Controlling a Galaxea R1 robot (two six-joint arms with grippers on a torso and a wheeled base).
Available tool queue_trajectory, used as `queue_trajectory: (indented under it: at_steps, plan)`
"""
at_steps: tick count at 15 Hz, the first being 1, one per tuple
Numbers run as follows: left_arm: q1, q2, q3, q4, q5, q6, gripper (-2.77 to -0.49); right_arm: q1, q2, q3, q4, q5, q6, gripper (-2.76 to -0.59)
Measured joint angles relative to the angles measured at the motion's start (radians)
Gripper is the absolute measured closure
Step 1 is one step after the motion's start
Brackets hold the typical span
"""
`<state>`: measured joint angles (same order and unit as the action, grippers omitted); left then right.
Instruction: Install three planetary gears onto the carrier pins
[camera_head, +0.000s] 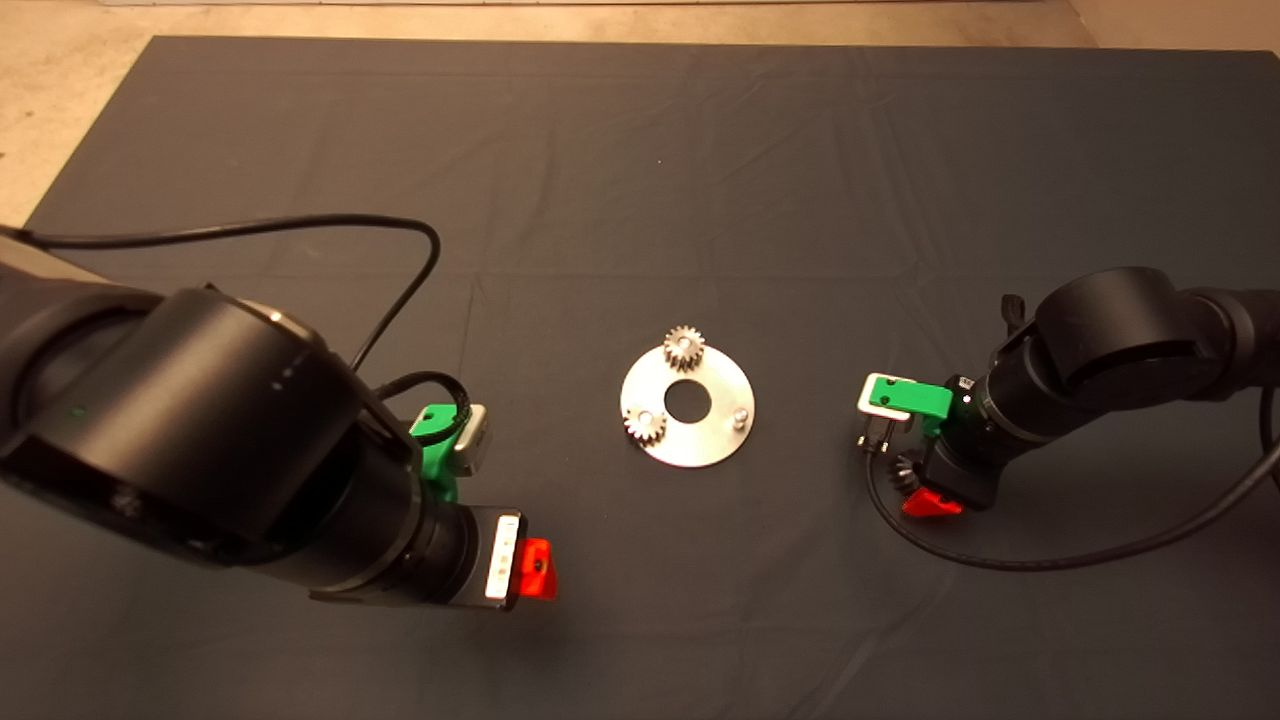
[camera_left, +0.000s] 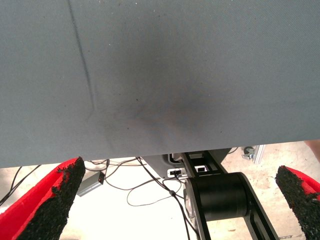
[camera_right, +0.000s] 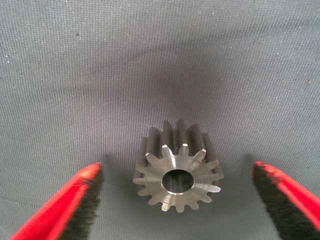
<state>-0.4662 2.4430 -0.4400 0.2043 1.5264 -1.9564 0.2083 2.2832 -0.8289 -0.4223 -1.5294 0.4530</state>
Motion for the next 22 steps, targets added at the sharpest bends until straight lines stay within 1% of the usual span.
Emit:
queue_trajectory:
  at_steps: [1,4,6,7,8,9,12,13,16,17,18,22]
  plan:
    - [0.0,0.0,0.002,-0.001,0.0,0.0,-2.75,0.0,0.0,0.0,0.0,0.0,0.0,-2.1]
    - [0.0,0.0,0.004,-0.003,0.0,0.0,-2.75,0.0,0.0,0.0,-0.002,0.0,0.0,-2.07]
    - [0.0,0.0,0.005,-0.004,0.0,0.0,-2.75,0.0,0.0,0.0,-0.004,0.0,0.0,-1.96]
    - [0.0,-0.003,0.01,-0.005,0.0,0.0,-2.75,0.0,0.0,0.0,-0.005,0.0,0.0,-1.96]
    - [0.0,-0.011,0.014,-0.009,0.0,0.0,-2.75,0.0,0.0,0.0,-0.005,0.0,0.0,-1.85]
    - [0.0,-0.019,0.018,-0.011,0.0,-0.001,-2.75,0.0,0.0,0.0,-0.005,0.0,0.0,-1.81]
    - [0.0,-0.04,0.026,-0.012,0.0,-0.001,-2.75,0.0,0.002,0.0,-0.007,0.0,0.0,-1.78]
    - [0.0,-0.043,0.029,-0.012,0.0,-0.001,-2.75,0.0,0.002,0.0,-0.007,0.0,0.0,-1.69]
    - [0.0,-0.044,0.033,-0.014,0.0,-0.002,-2.75,0.0,0.002,0.0,-0.007,0.0,0.0,-1.67]
    - [0.0,-0.045,0.033,-0.014,0.0,-0.001,-2.75,0.0,0.002,0.0,-0.007,0.0,0.0,-1.56]
    - [0.0,-0.045,0.033,-0.014,0.0,-0.001,-2.75,0.0,0.002,0.0,-0.007,0.0,0.0,-1.51]
    - [0.0,-0.047,0.034,-0.014,0.0,-0.001,-2.75,-0.012,-0.001,0.0,-0.008,0.0,0.0,-1.51]
